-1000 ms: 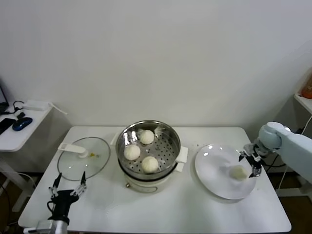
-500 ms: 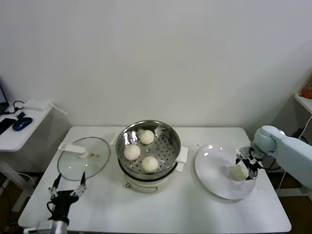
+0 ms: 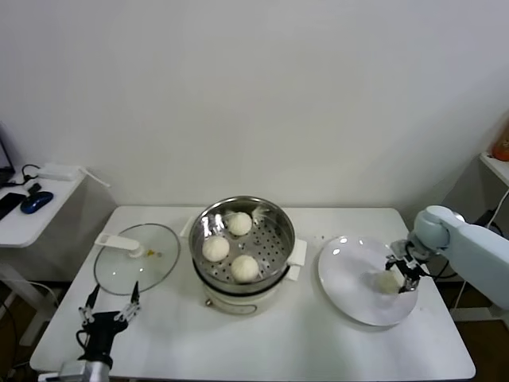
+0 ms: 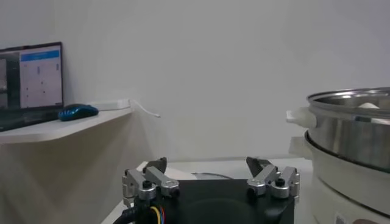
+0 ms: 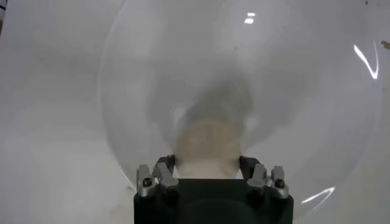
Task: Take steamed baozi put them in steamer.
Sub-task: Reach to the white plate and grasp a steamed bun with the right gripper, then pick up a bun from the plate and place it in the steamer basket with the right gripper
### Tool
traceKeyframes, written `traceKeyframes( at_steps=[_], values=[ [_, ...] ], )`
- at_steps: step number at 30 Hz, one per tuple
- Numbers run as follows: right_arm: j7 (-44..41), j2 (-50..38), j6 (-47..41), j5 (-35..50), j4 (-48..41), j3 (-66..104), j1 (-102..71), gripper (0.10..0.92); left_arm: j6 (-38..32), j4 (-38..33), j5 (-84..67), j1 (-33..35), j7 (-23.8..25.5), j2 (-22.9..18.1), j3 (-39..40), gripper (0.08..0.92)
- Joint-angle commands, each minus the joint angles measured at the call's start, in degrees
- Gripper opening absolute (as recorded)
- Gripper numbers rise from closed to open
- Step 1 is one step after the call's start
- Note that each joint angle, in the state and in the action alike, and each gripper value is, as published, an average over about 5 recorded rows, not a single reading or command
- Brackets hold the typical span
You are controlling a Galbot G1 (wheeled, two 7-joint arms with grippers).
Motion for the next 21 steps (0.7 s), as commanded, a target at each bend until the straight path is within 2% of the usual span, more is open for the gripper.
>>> traceKeyframes(
  at_steps=[1,5,12,21],
  values=[
    [-0.14,-0.12,-0.23,0.36,0.06,0.43,-0.13,0.682,-0.03,-0.17,-0.04,0.09,-0.03,-0.05,-0.03,0.823],
    [-0.09,-0.49,-1.08,1.95,0.1,0.49,0.15,0.679,-0.07,-0.22,-0.02,0.14,-0.02,-0.12,-0.01,0.823],
    [0.03,-2.79,-4.3,9.96,2.41,-2.72,3.96,0.671,-0.25,-0.37,-0.23,0.13,-0.02,-0.33,-0.04,0.823],
    [0.76,-3.83,-10.98,27.77,7.5,-19.76,24.88,0.67,-0.42,-0.89,-0.63,0.15,-0.02,-0.43,0.08,0.823]
  ],
)
